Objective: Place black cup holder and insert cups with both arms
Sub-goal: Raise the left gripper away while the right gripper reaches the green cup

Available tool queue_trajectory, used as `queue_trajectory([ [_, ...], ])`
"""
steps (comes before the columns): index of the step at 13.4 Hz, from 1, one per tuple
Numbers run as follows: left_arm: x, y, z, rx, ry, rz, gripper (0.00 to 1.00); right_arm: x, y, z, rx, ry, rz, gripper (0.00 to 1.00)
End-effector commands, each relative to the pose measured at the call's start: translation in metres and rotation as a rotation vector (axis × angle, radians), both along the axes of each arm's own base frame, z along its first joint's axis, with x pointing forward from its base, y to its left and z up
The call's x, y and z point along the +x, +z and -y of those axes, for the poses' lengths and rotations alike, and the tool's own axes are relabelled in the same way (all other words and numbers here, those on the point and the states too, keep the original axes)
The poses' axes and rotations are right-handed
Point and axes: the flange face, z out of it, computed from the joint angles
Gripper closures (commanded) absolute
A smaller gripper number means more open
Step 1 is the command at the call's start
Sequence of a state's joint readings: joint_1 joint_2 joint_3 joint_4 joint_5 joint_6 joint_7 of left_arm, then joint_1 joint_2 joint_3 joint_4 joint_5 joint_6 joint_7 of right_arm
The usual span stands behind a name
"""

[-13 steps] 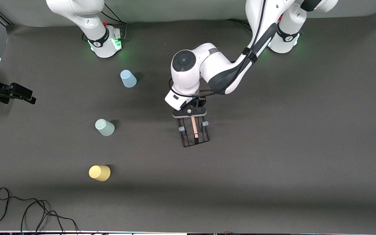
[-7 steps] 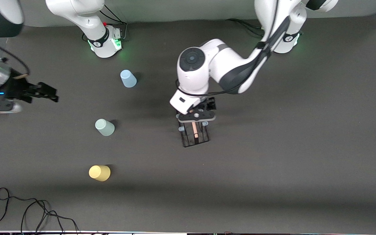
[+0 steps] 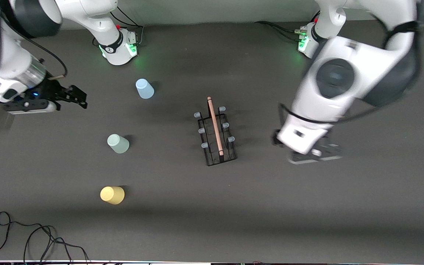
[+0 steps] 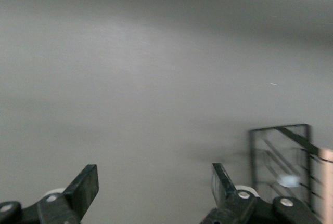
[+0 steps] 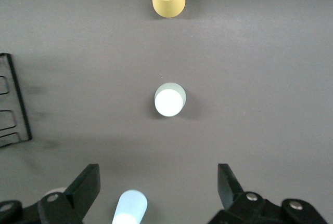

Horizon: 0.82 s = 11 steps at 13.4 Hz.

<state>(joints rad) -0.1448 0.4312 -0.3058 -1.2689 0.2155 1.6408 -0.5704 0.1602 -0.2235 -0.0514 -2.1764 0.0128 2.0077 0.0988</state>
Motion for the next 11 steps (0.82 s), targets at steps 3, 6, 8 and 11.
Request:
queue_trajectory([
  [3, 0.019, 0.021, -0.192, -0.026, -0.072, -0.039, 0.03, 0.019, -0.126, -0.001, -0.015, 0.005, 0.010, 0.00],
  [6, 0.011, 0.030, -0.254, -0.060, -0.081, -0.053, 0.02, 0.016, -0.192, -0.001, -0.017, 0.004, 0.052, 0.00],
  [8, -0.004, 0.034, -0.263, -0.051, -0.087, -0.058, 0.02, 0.012, -0.223, -0.001, -0.018, 0.004, 0.080, 0.00],
  [11, -0.024, 0.060, -0.266, -0.072, -0.092, -0.033, 0.02, 0.009, -0.248, -0.001, -0.021, 0.005, 0.079, 0.00],
])
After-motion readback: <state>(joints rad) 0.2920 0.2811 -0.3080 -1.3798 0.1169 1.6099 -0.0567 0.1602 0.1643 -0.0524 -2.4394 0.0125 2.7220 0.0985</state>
